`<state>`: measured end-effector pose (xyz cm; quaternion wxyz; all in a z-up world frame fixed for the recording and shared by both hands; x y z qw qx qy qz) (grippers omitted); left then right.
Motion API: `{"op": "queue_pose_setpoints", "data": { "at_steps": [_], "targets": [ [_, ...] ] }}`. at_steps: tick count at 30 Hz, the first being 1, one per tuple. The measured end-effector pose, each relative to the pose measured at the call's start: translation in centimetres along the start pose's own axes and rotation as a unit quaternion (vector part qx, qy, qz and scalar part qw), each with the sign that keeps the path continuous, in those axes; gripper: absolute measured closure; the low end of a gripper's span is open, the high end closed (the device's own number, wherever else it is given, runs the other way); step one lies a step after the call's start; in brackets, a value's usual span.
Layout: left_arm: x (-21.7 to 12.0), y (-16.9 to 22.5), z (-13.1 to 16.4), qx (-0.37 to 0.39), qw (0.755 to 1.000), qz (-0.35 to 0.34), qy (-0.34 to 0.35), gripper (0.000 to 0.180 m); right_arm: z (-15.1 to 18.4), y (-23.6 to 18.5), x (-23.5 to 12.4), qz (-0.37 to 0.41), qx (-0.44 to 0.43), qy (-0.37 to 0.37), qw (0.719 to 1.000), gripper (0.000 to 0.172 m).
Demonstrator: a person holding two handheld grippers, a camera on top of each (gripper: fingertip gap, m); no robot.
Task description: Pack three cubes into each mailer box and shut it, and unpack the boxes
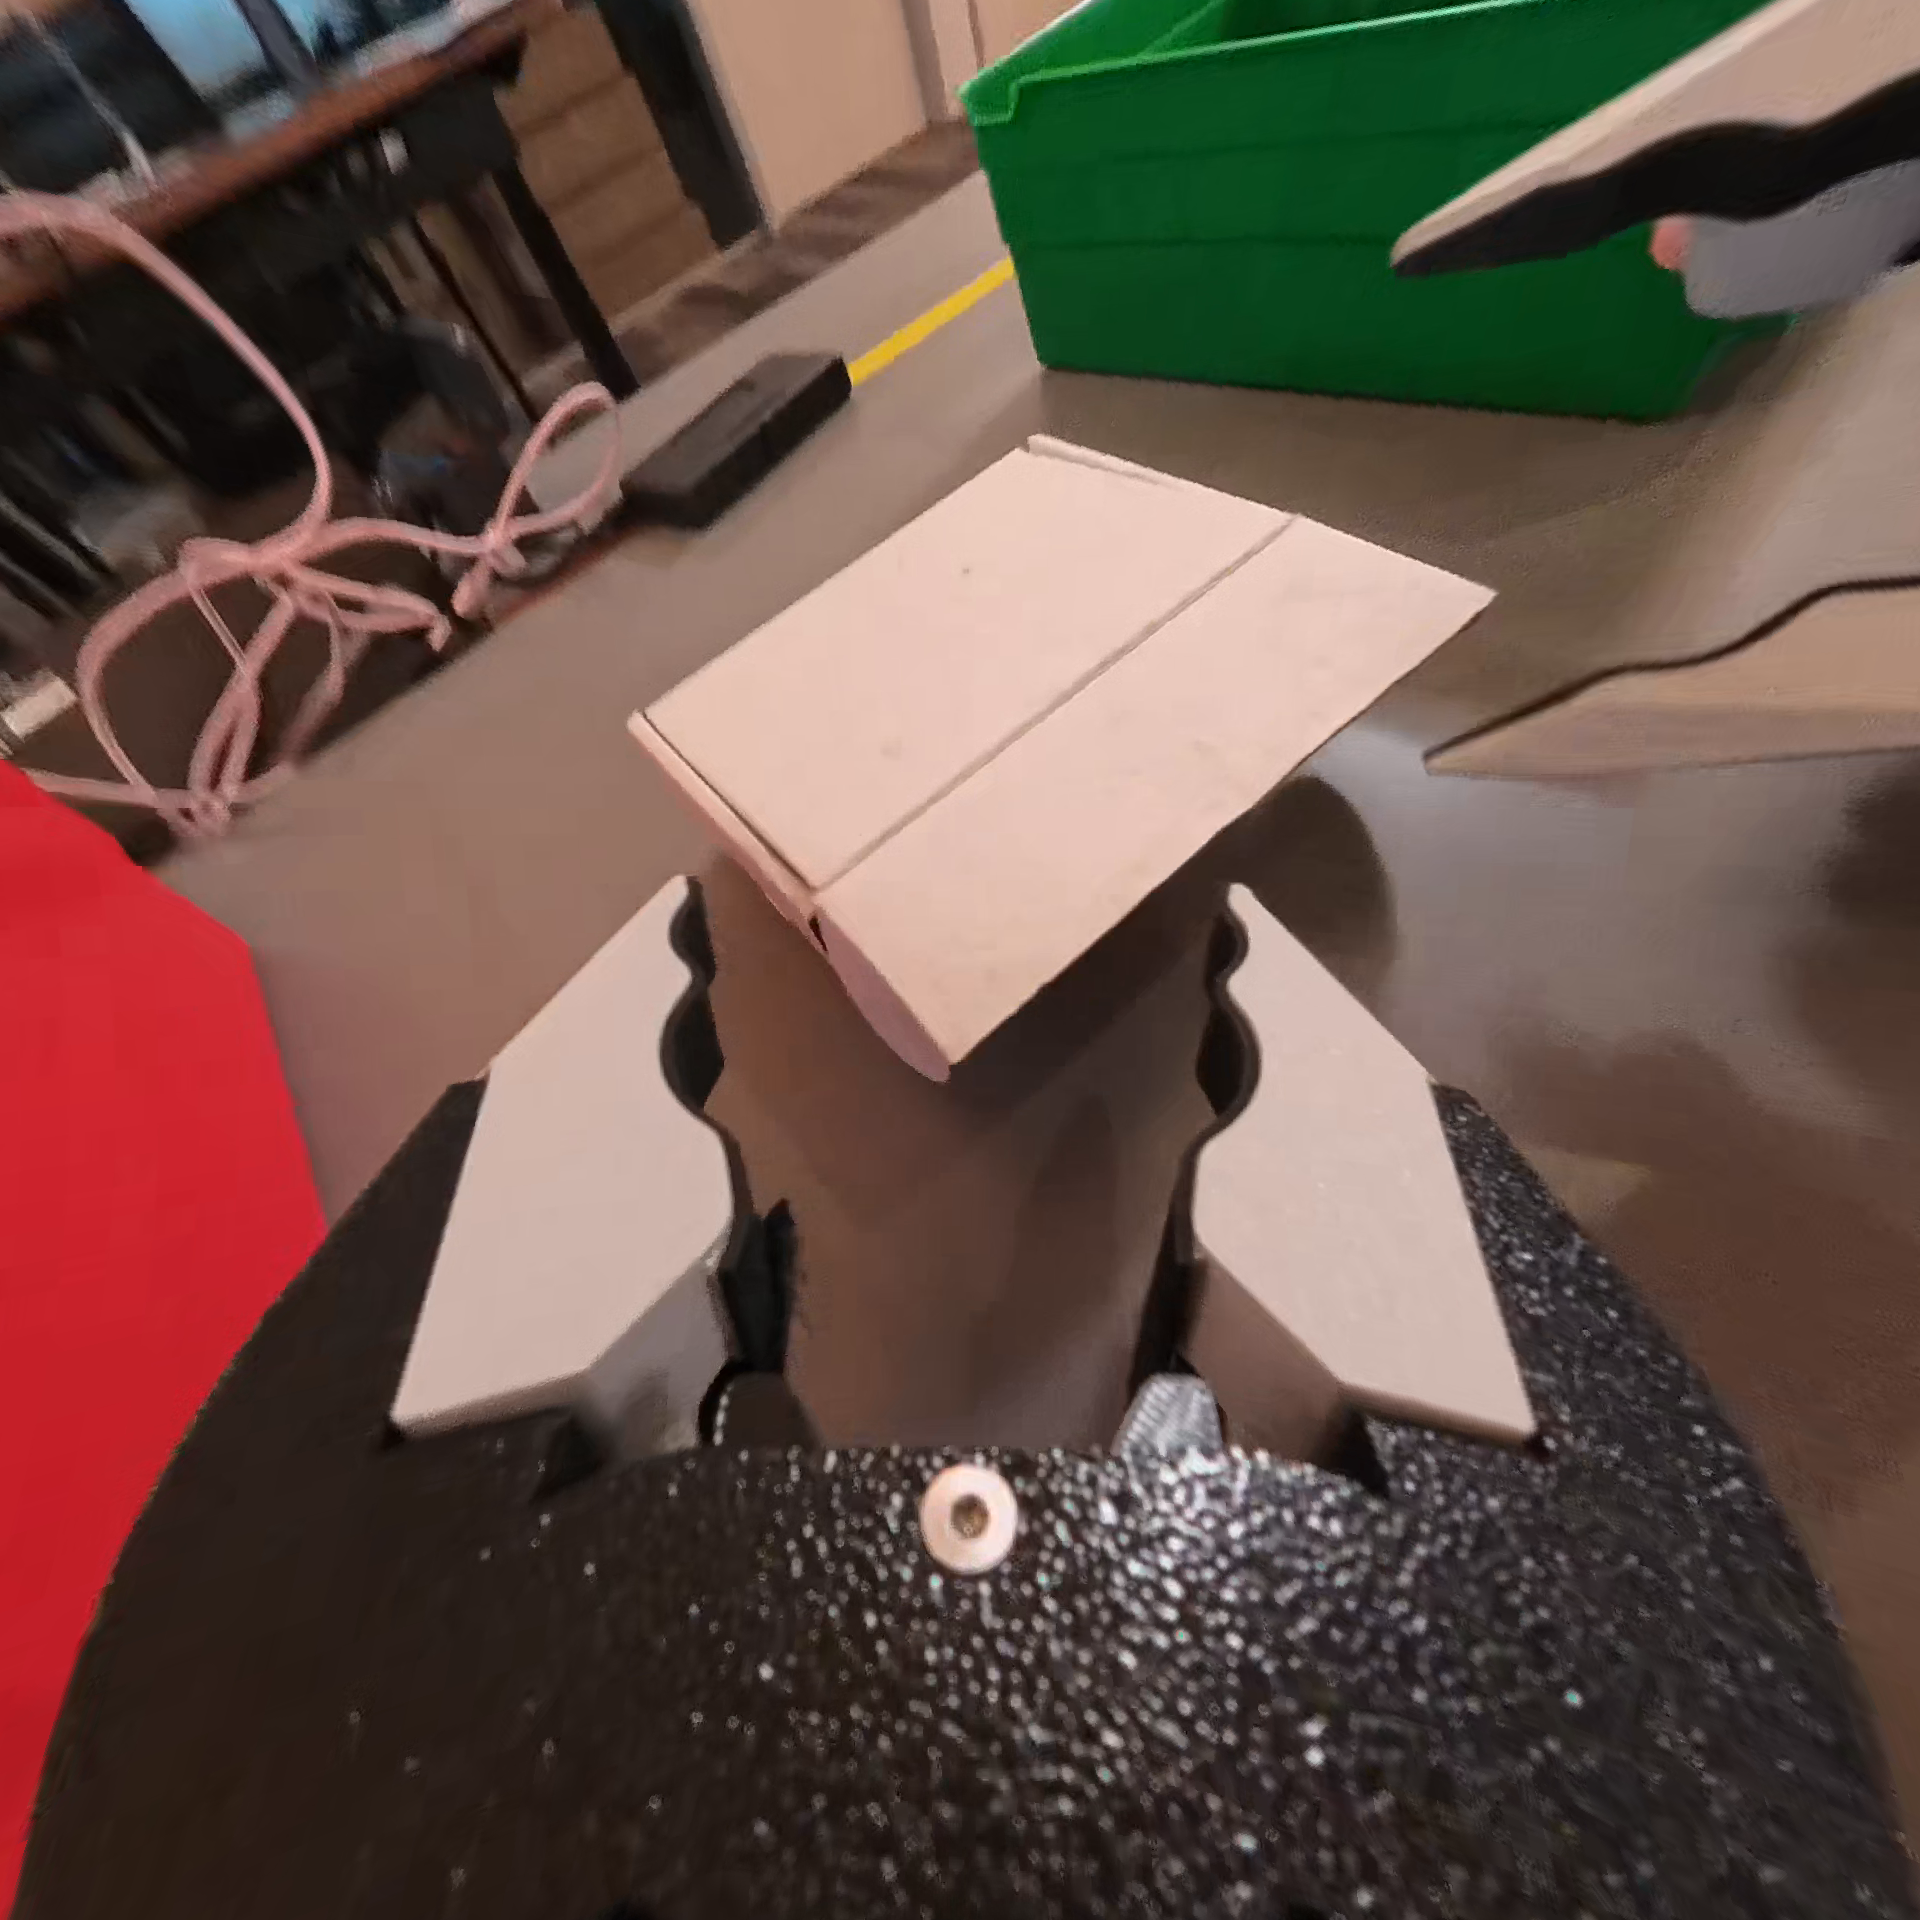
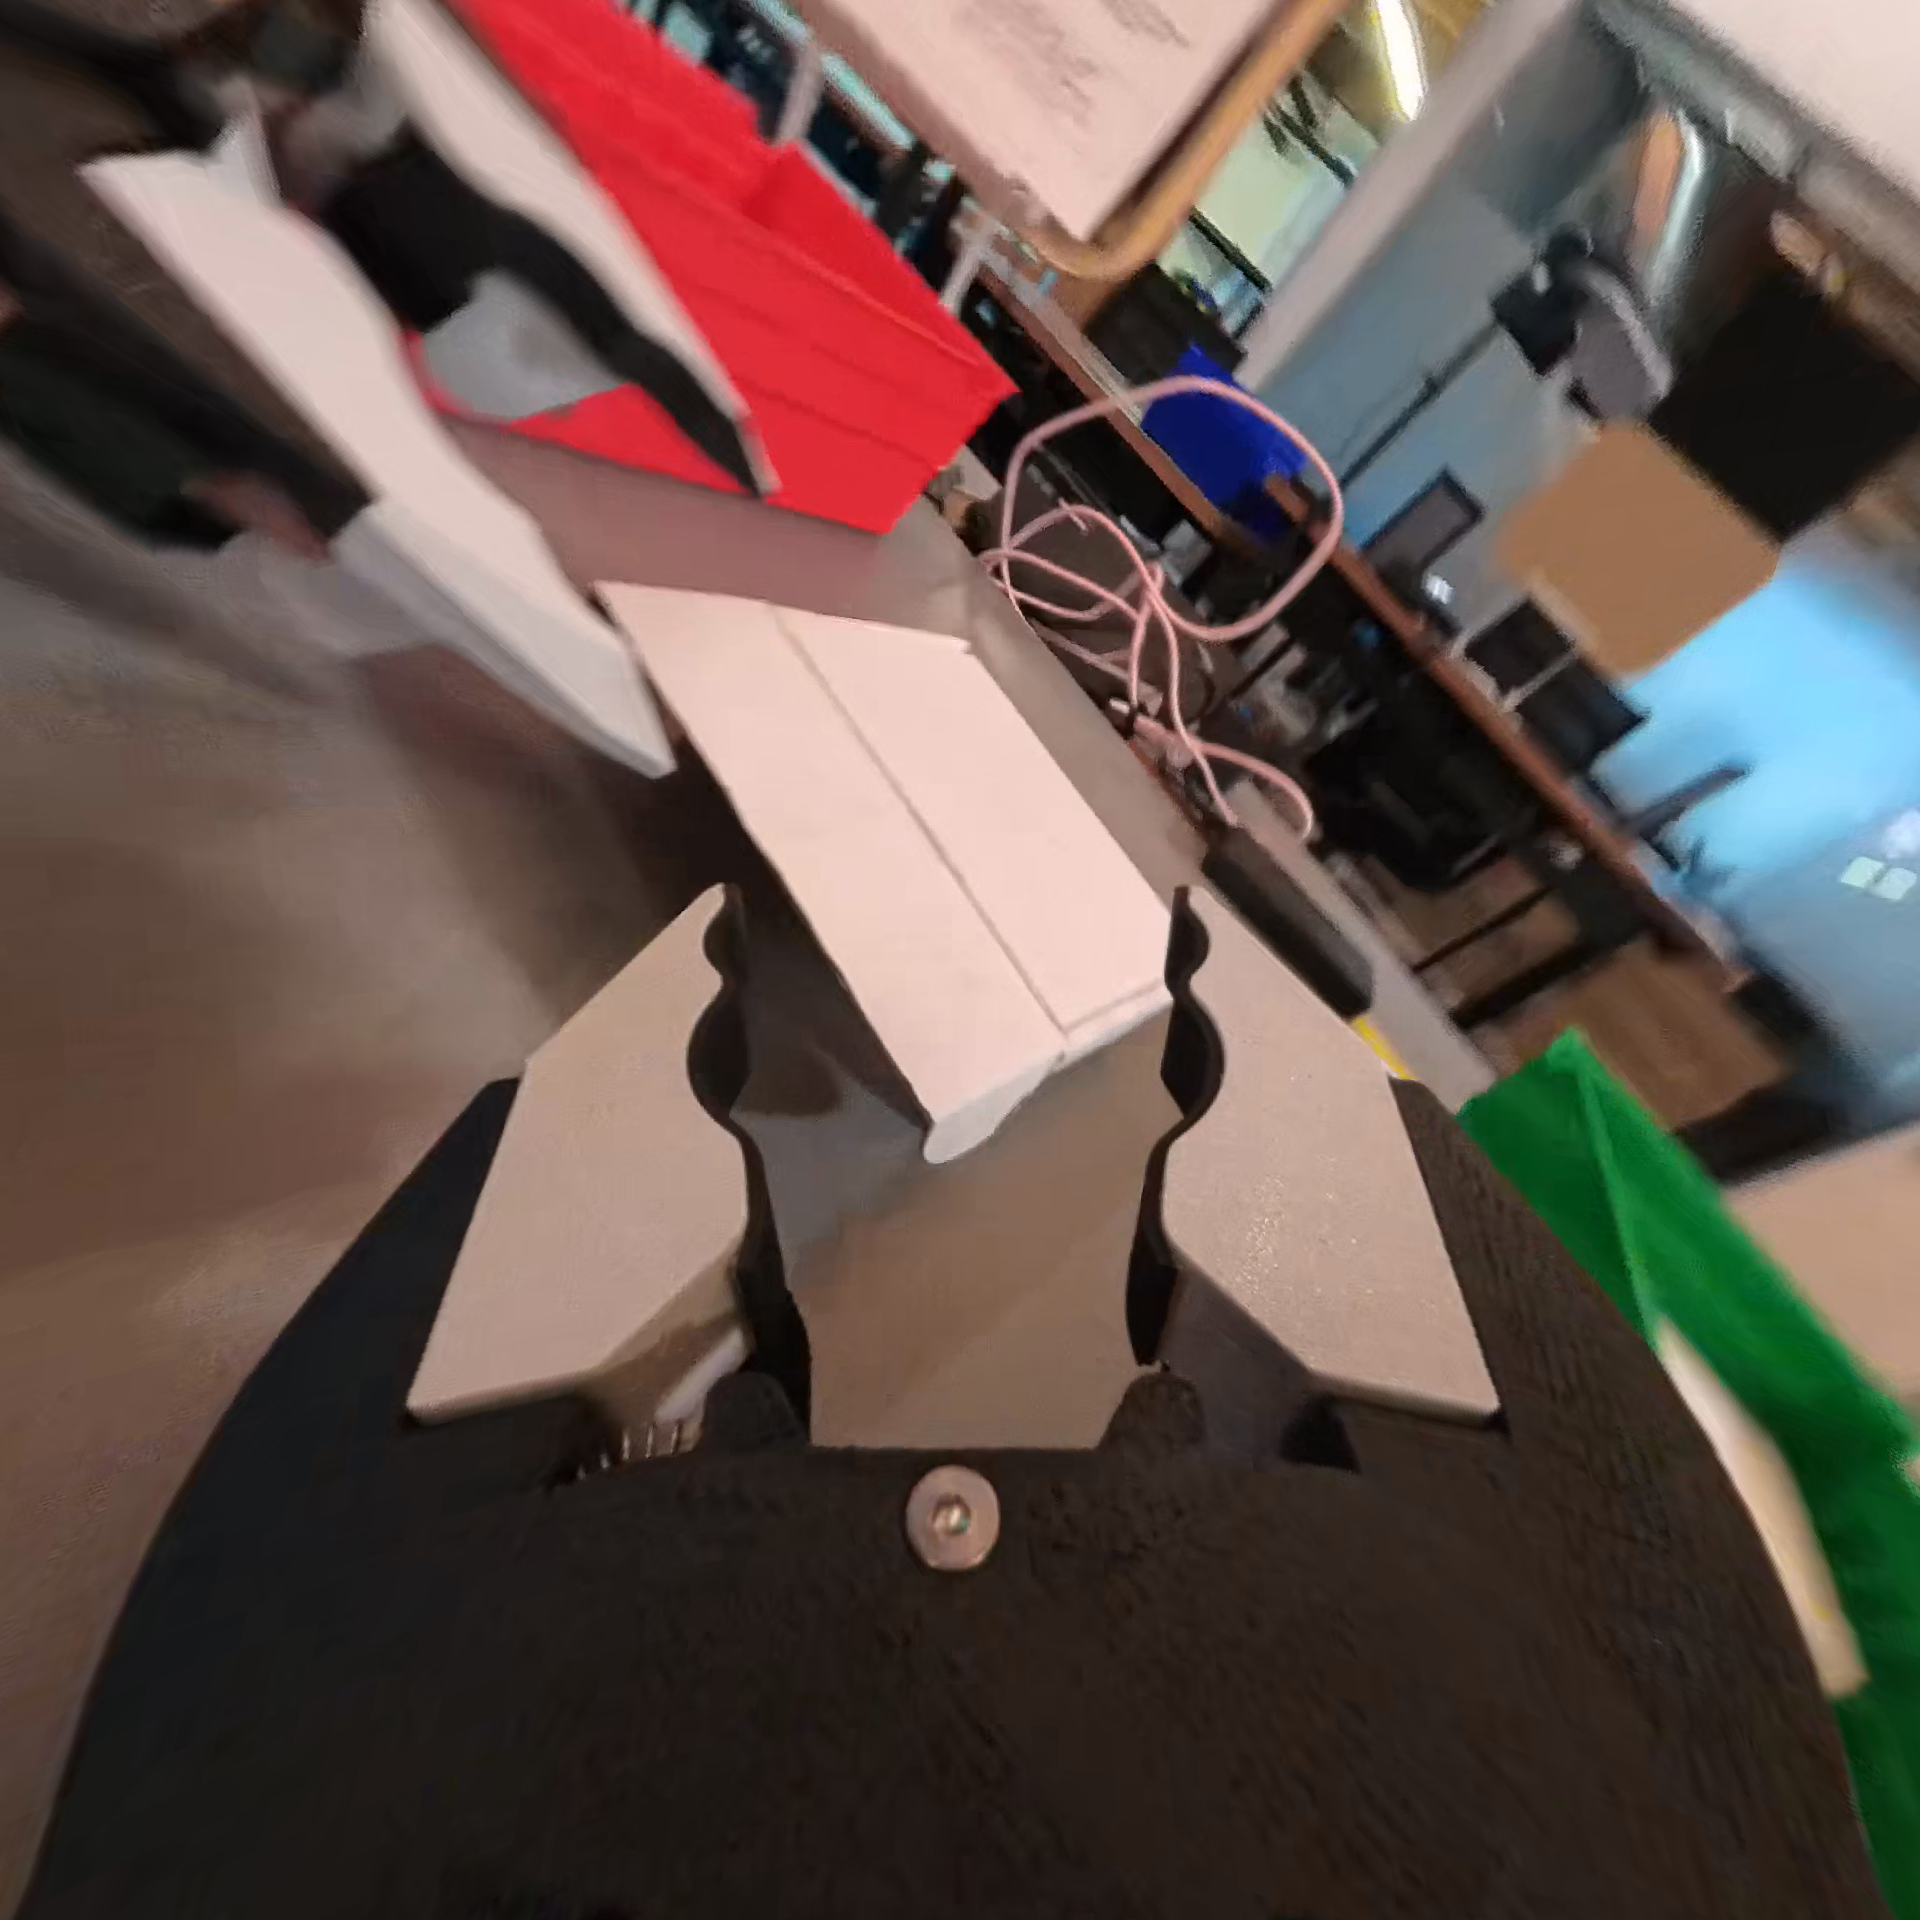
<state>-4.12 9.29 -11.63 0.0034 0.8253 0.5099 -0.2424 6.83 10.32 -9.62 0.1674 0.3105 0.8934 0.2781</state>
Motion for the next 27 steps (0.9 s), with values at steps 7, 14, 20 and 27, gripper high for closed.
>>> {"op": "queue_pose_setpoints", "data": {
  "at_steps": [7, 14, 20, 27],
  "targets": [
    [1.9, 1.0, 1.1, 0.282, 0.956, -0.011, -0.086, 0.085, 0.3, -3.8, 2.0, -0.035, -0.216, -0.022, 0.976, 0.09],
    [2.7, 0.4, 0.0, 0.377, 0.922, -0.062, -0.056, 0.153, 0.7, -3.9, 4.0, -0.018, -0.274, -0.019, 0.961, 0.088],
    [2.7, -0.1, -0.6, 0.382, 0.919, -0.075, -0.06, 0.178, 1.0, -3.9, 5.0, 0.002, -0.311, -0.028, 0.95, 0.081],
    [3.0, -0.6, -1.4, 0.346, 0.933, -0.02, -0.1, 0.179, 1.7, -2.5, 6.6, 0.04, -0.356, -0.069, 0.931, 0.092]
  ]
}}
Point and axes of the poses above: each gripper's, where its closed fingertips meet, x out along the fingers, z out of its underside, y = z × x across the jaws, the point moved 2 cm from there along -x, back along the fingers, and after that the axes turned 5 degrees about z, right-handed, at the moved point
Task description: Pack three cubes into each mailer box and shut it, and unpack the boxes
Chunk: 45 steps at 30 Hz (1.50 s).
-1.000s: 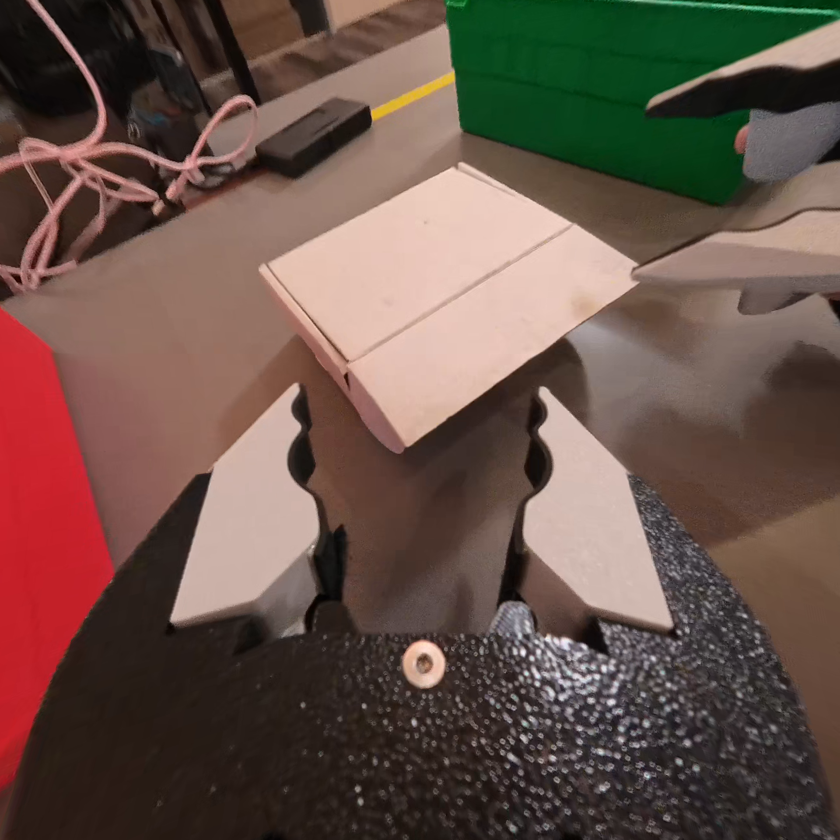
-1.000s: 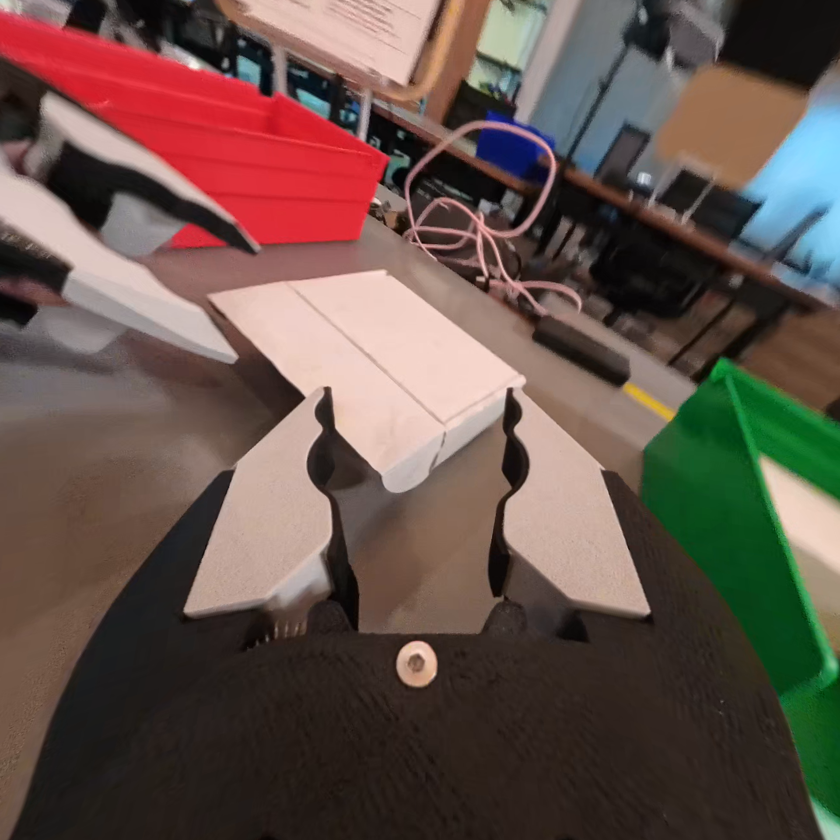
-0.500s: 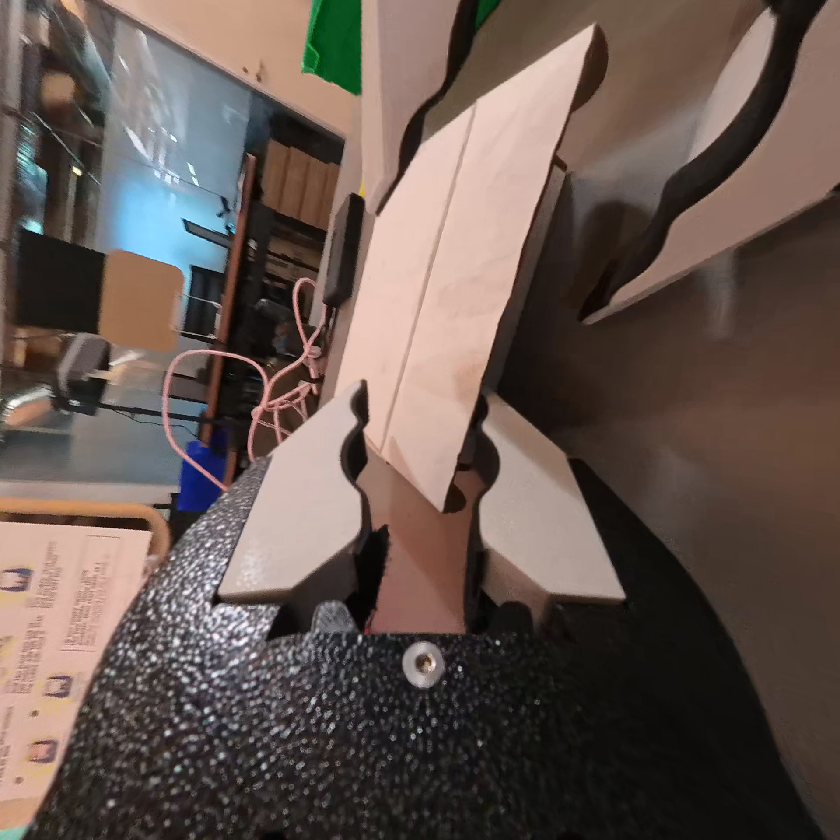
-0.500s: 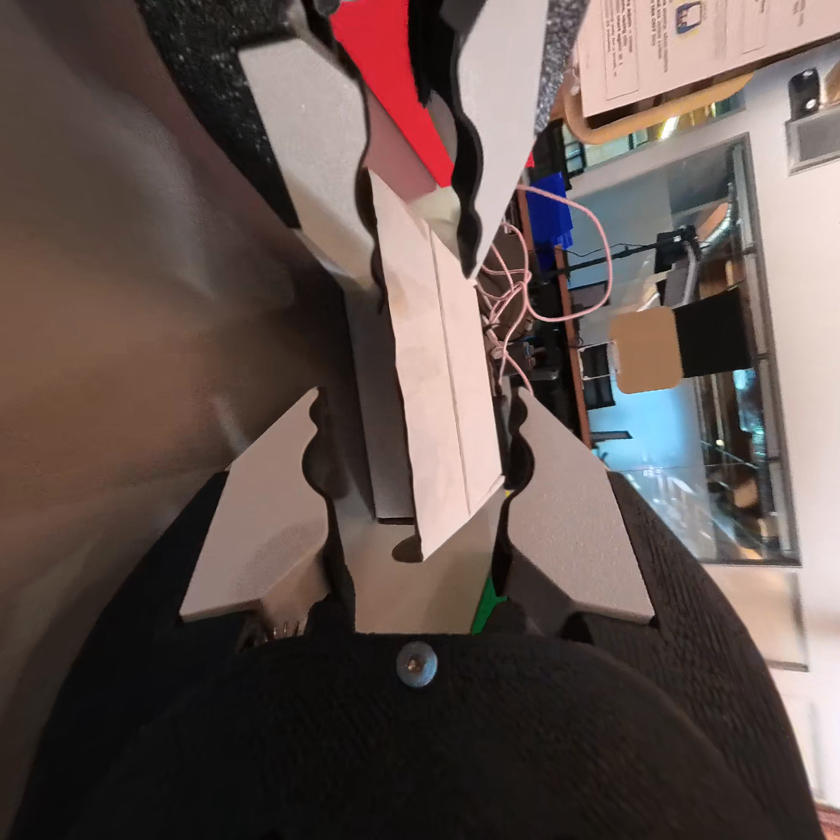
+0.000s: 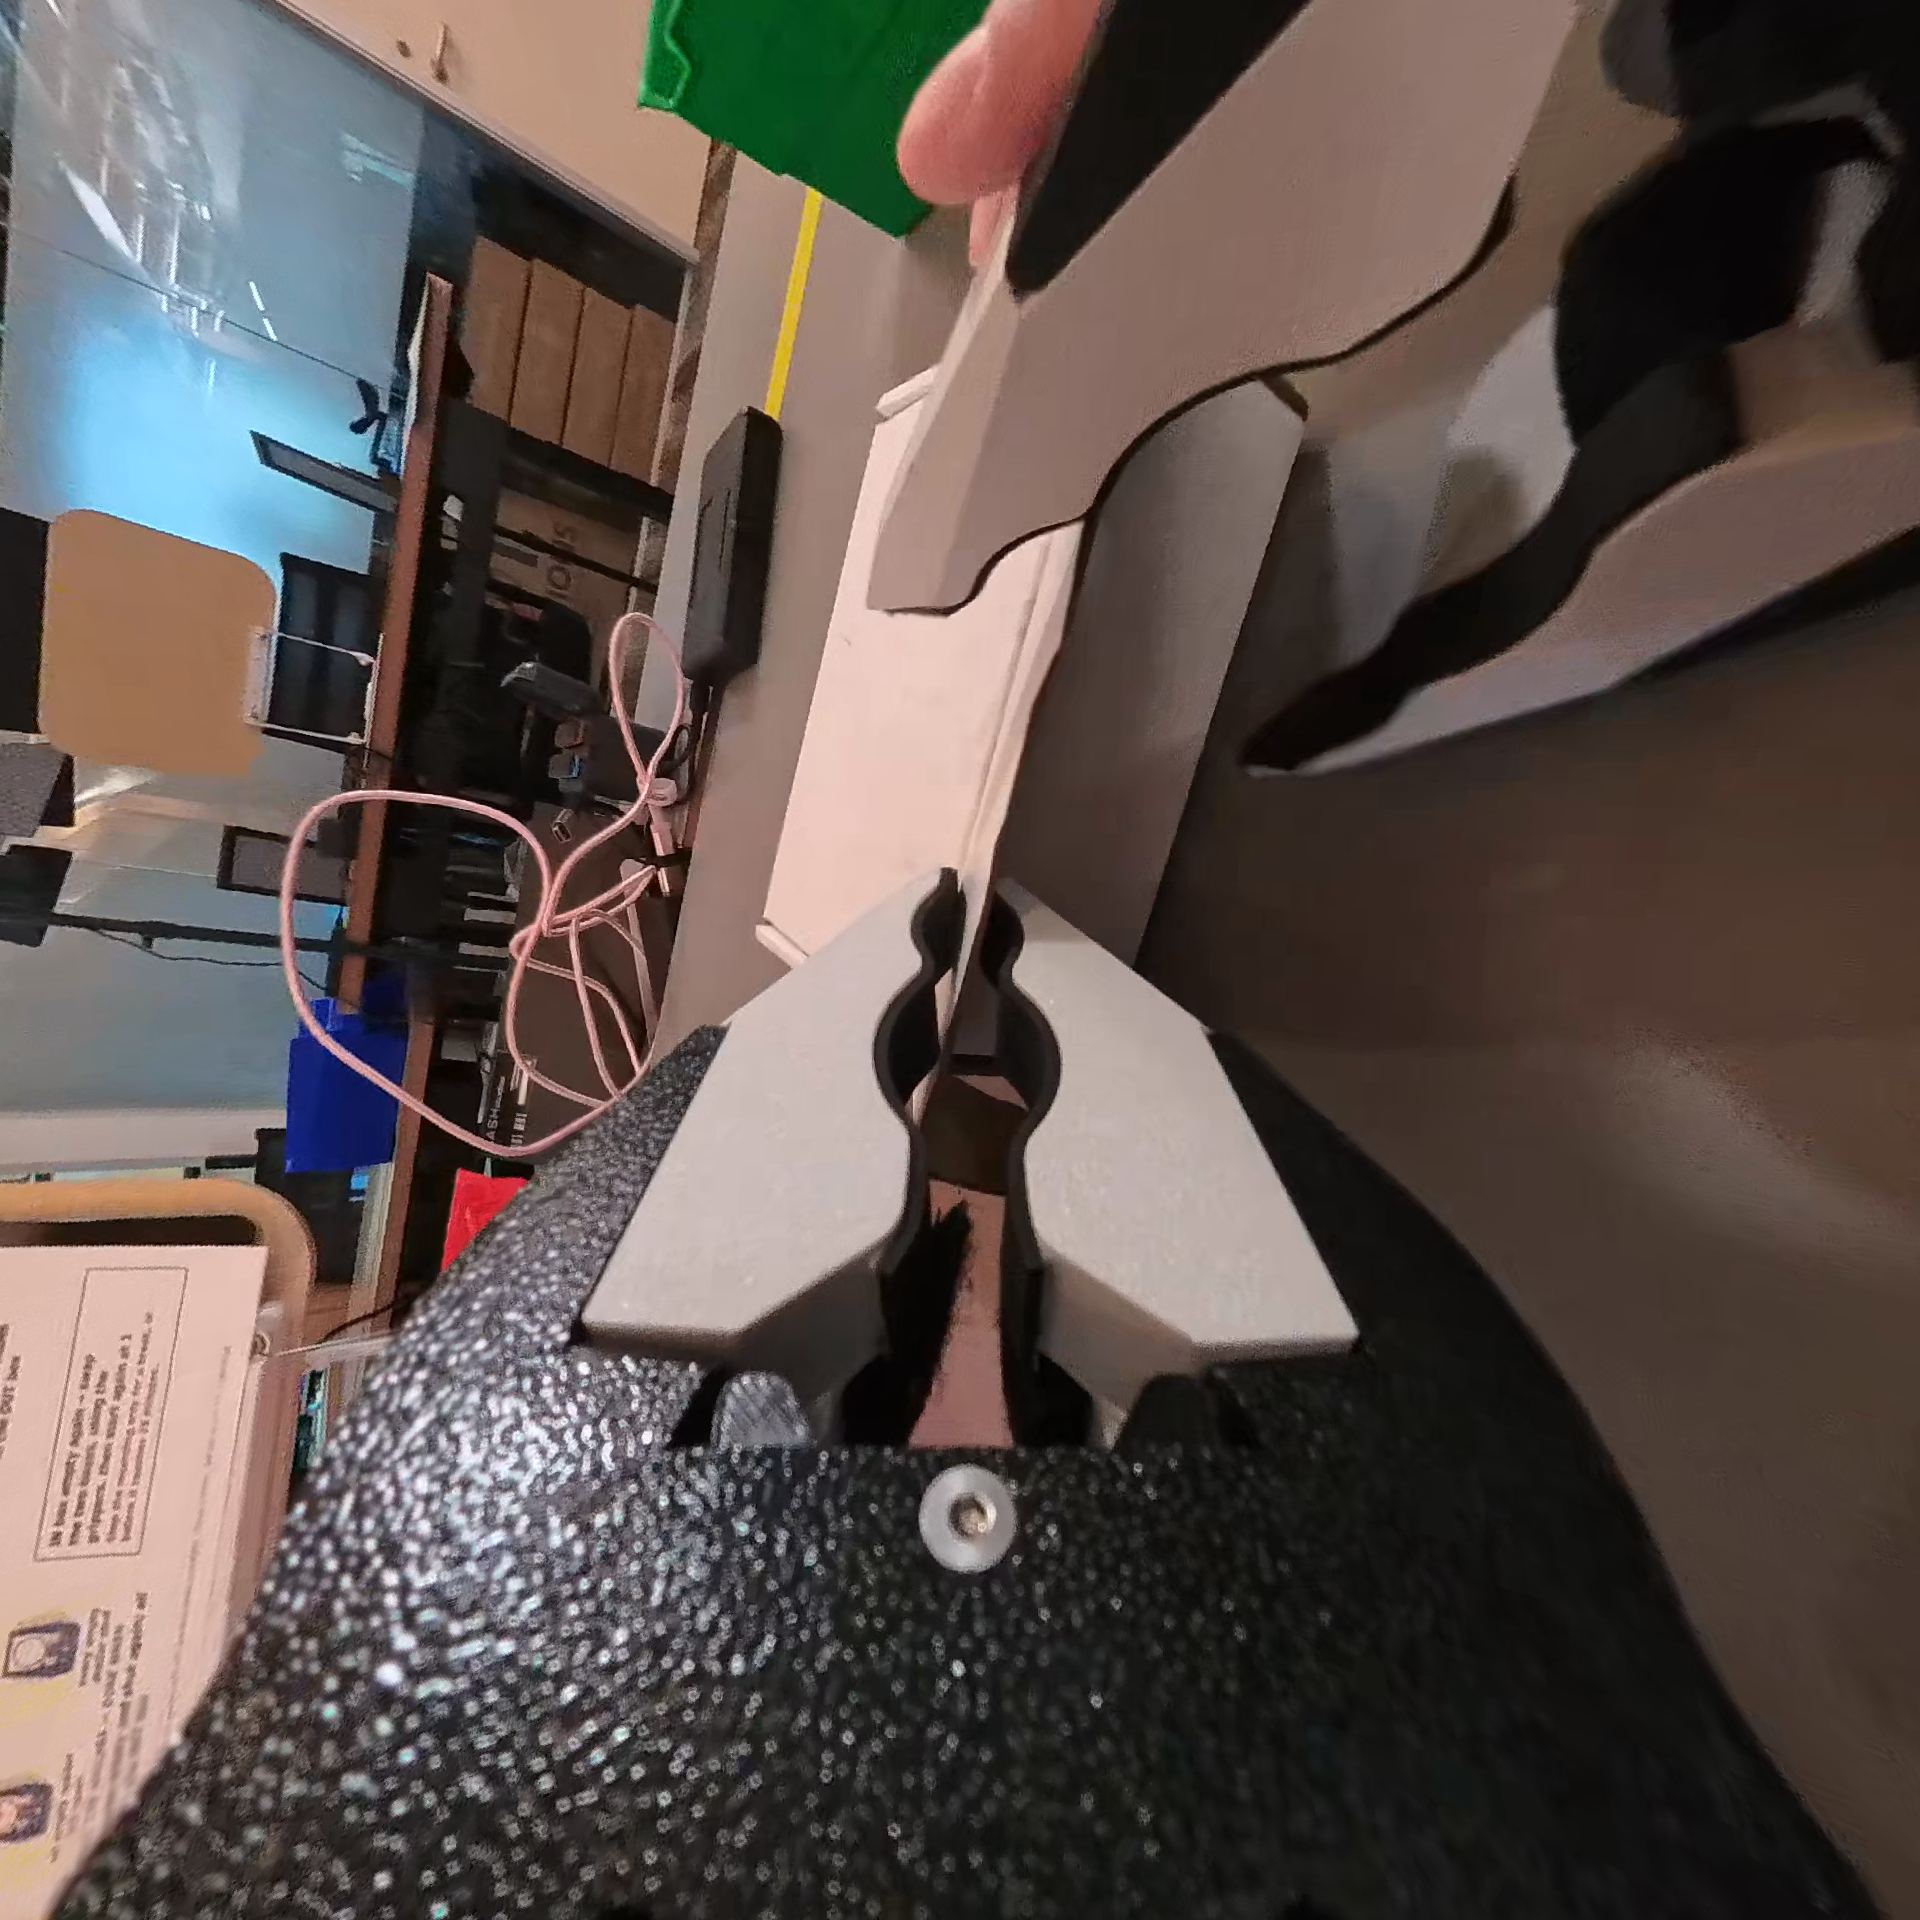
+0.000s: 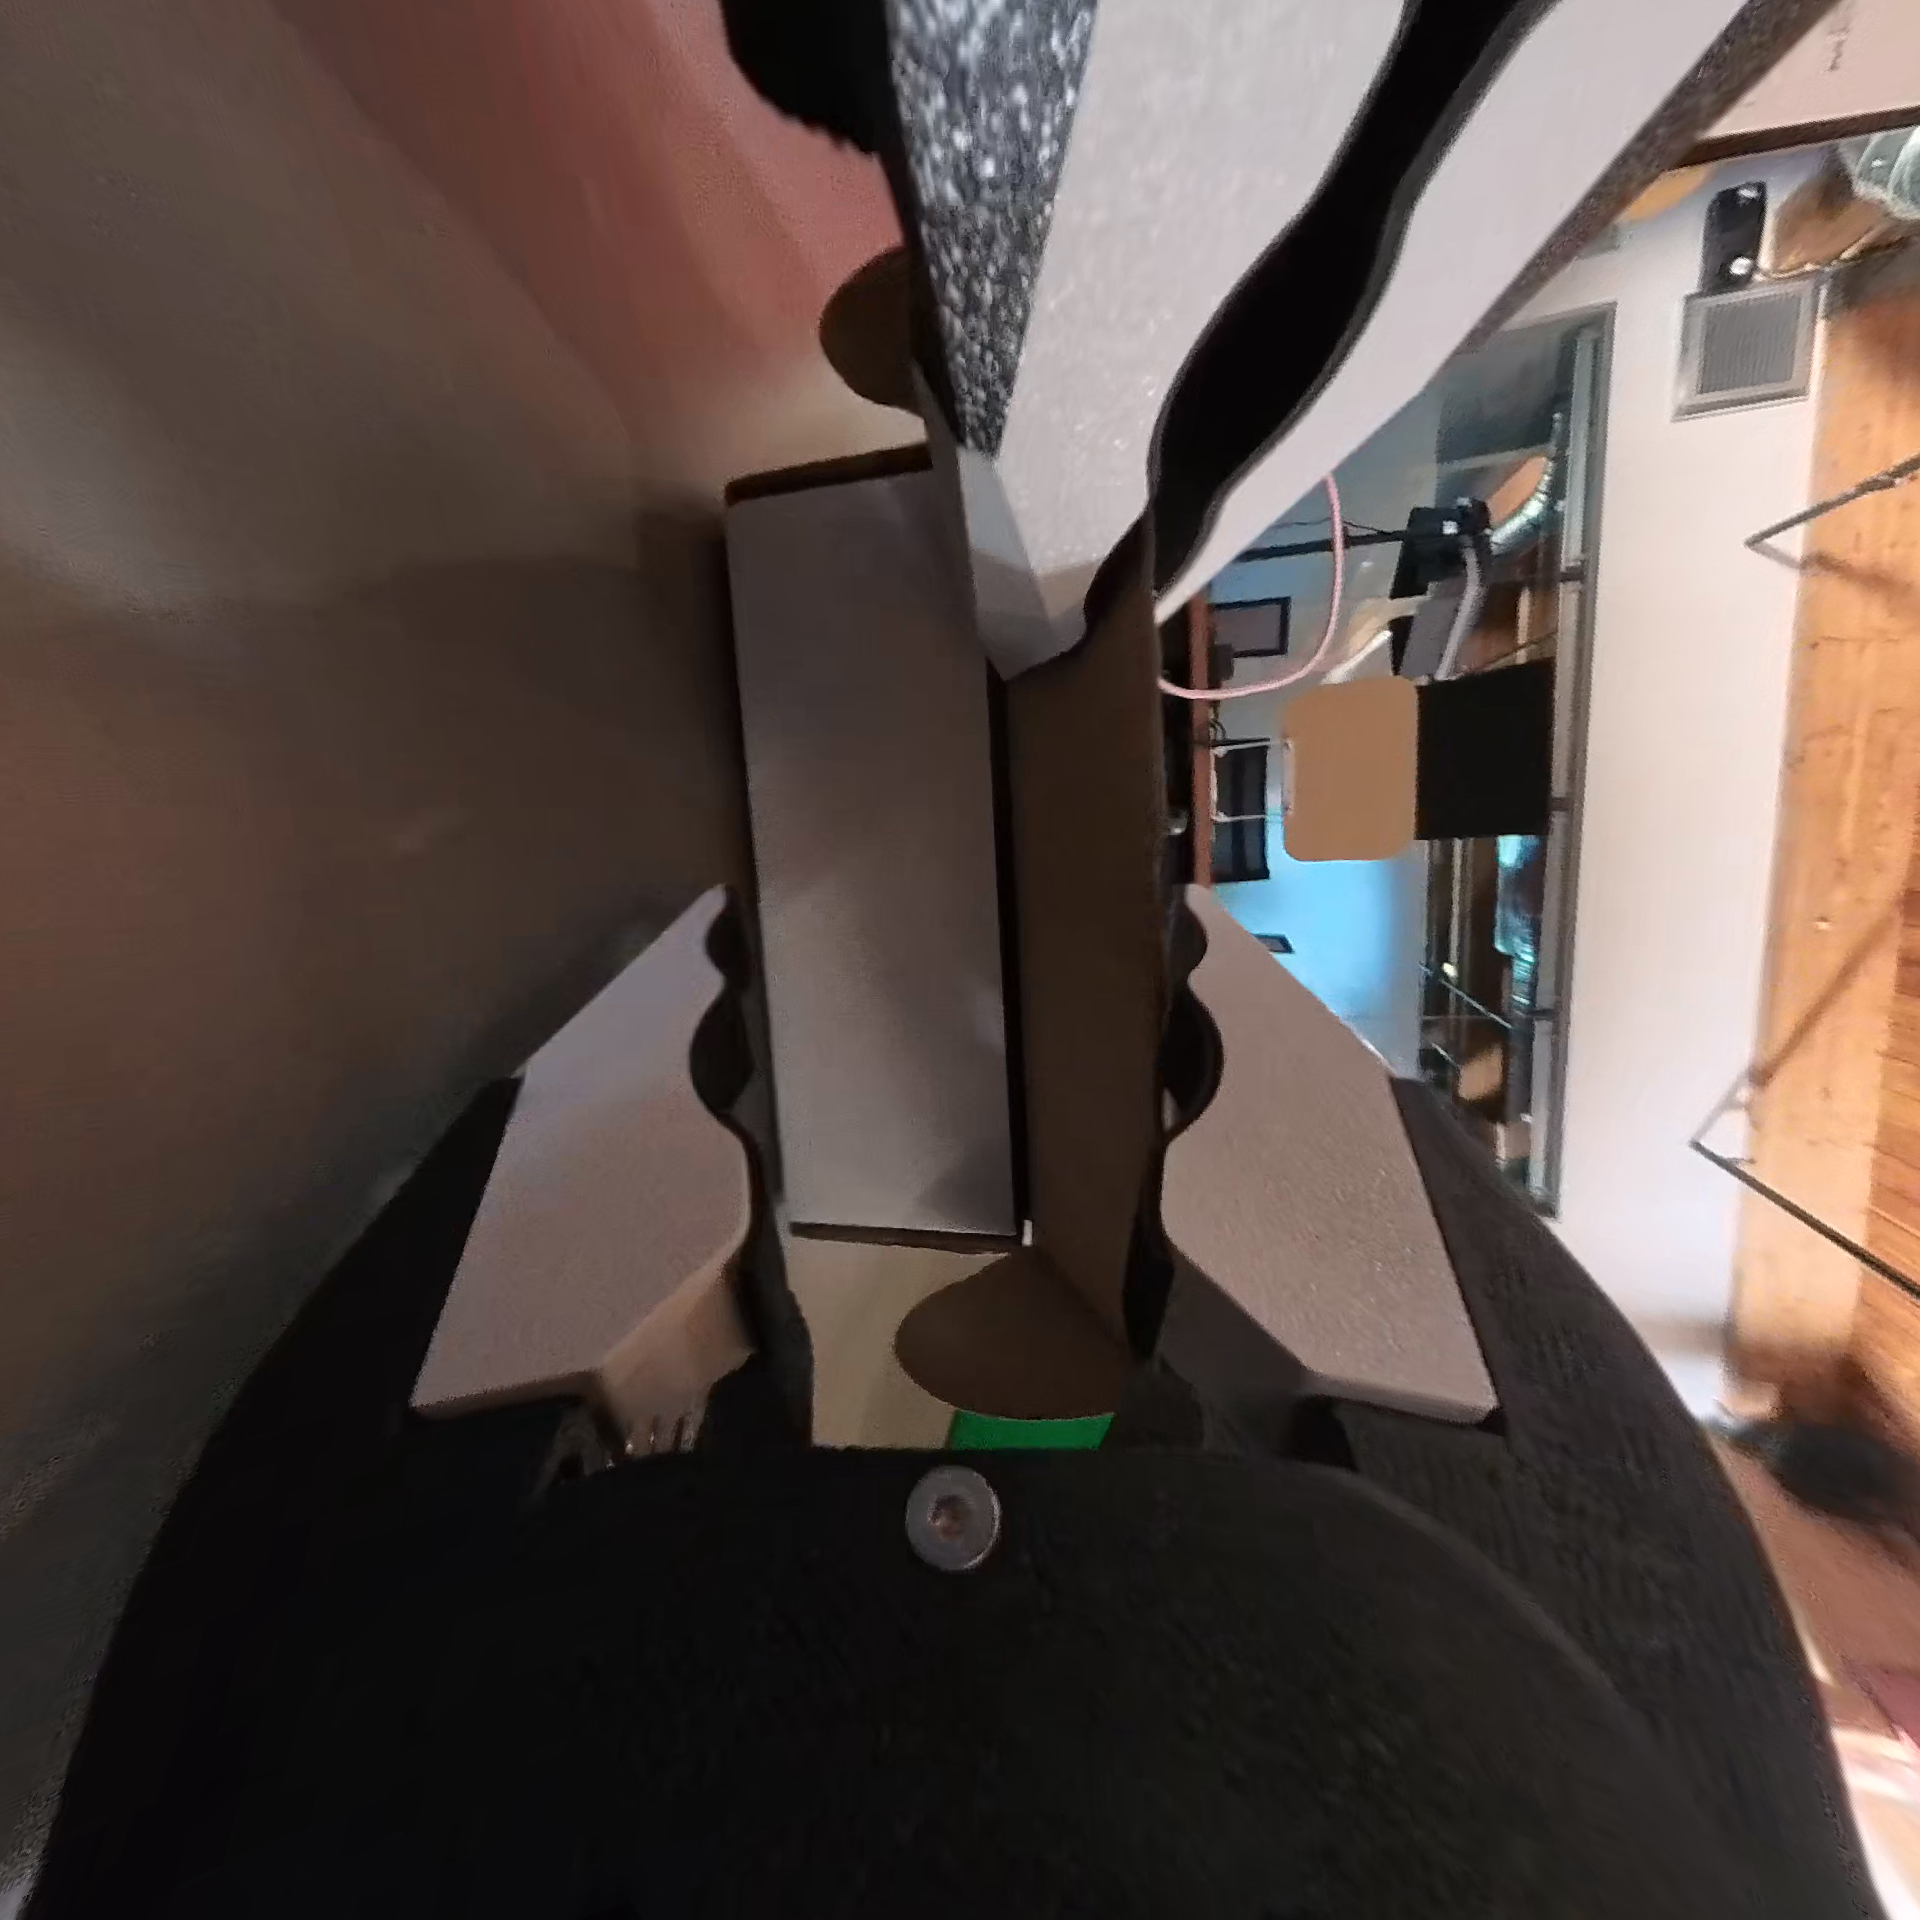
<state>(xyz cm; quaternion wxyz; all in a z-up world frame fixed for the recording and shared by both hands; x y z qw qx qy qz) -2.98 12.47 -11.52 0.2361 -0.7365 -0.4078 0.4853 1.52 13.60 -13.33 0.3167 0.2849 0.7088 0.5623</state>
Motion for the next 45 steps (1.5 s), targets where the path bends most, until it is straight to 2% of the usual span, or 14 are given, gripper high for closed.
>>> {"op": "queue_pose_setpoints", "data": {
  "at_steps": [4, 7, 8, 10, 15, 18, 20, 24, 29, 33, 38, 41, 45],
  "targets": [
    [0.1, 0.3, 0.2, 0.014, 1.0, 0.007, 0.006, 0.178, 0.0, 1.4, -0.2, 0.042, -0.02, 0.001, 0.999, 0.142],
    [0.0, 0.5, 0.2, 0.025, 0.999, -0.006, 0.023, 0.176, -0.1, 1.4, -0.4, 0.043, -0.035, 0.012, 0.998, 0.161],
    [-0.1, 0.8, 0.2, 0.027, 0.999, -0.007, 0.034, 0.17, -0.1, 1.2, -0.4, 0.031, -0.038, 0.014, 0.999, 0.172],
    [-0.6, 1.4, 0.2, 0.016, 0.998, -0.002, 0.062, 0.159, 0.0, 0.9, -0.7, 0.015, -0.033, 0.021, 0.999, 0.172],
    [-3.4, 2.0, 1.2, -0.042, 0.991, 0.01, 0.126, 0.143, 1.0, 1.1, -2.2, -0.042, 0.018, 0.06, 0.997, 0.171],
    [-4.4, 2.3, 1.8, -0.067, 0.987, 0.021, 0.146, 0.121, 1.3, 1.2, -3.7, -0.085, 0.048, 0.095, 0.991, 0.172],
    [-4.5, 2.9, 2.2, -0.056, 0.988, 0.026, 0.142, 0.103, 1.3, 1.3, -4.9, -0.113, 0.073, 0.119, 0.984, 0.171],
    [-4.5, 3.9, 1.9, 0.003, 0.987, 0.02, 0.159, 0.096, 1.6, 2.5, -7.1, -0.153, 0.136, 0.156, 0.966, 0.171],
    [-3.3, 3.6, 0.7, 0.078, 0.983, -0.014, 0.166, 0.066, 2.1, 4.1, -8.0, -0.183, 0.189, 0.177, 0.948, 0.171],
    [-1.4, 2.6, 0.0, 0.159, 0.974, -0.057, 0.152, 0.07, 2.2, 4.3, -8.0, -0.198, 0.191, 0.186, 0.943, 0.171],
    [-0.1, 3.4, -1.1, 0.237, 0.953, -0.081, 0.168, 0.093, 2.0, 4.3, -7.8, -0.185, 0.182, 0.182, 0.948, 0.17],
    [0.0, 3.1, -1.2, 0.202, 0.961, -0.077, 0.172, 0.112, 2.2, 4.3, -7.4, -0.165, 0.173, 0.17, 0.956, 0.167],
    [-0.3, 1.8, -1.2, 0.082, 0.977, -0.042, 0.191, 0.118, 2.8, 6.3, -7.2, -0.134, 0.225, 0.153, 0.953, 0.14]
  ]
}}
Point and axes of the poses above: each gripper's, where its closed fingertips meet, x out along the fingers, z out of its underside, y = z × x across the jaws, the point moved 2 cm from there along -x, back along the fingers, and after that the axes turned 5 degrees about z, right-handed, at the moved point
